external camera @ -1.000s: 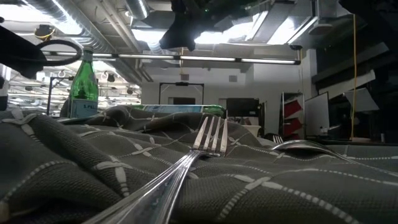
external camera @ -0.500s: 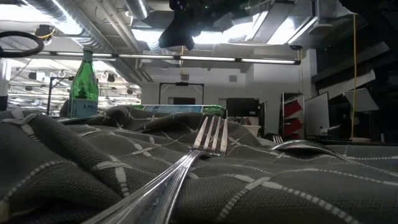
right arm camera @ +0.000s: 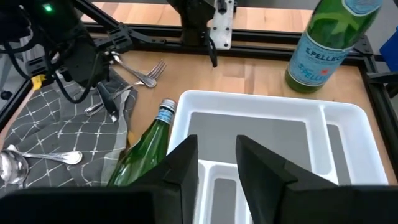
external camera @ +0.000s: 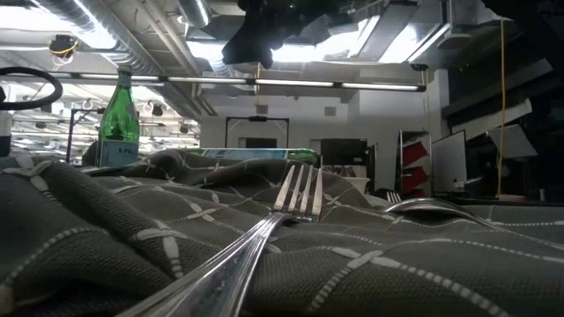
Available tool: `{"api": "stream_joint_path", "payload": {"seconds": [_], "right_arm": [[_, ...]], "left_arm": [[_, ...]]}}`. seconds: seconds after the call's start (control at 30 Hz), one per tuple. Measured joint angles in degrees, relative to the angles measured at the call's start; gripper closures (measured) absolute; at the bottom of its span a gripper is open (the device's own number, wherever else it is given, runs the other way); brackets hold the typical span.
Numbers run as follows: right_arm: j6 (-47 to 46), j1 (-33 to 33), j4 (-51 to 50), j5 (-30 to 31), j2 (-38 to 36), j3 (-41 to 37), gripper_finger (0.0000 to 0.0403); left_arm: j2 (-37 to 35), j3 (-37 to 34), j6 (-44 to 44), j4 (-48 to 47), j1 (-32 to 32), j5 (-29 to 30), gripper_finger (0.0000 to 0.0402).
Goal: Sort silverware
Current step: Put the silver table knife into the silverware tray
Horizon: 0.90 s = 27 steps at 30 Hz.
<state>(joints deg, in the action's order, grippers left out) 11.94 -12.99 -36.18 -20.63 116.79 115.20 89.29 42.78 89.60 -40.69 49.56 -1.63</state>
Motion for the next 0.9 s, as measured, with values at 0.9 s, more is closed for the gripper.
{"api": "stream_joint_path", "payload": {"seconds": [0.9], "right_arm": [[-0.13,2.19,-0.64,0.51,-0.07,12.24,0.029]], "left_arm": [[-6.91,0.77,-4.68,-0.62,0.04,1.06,0.0374]]}}
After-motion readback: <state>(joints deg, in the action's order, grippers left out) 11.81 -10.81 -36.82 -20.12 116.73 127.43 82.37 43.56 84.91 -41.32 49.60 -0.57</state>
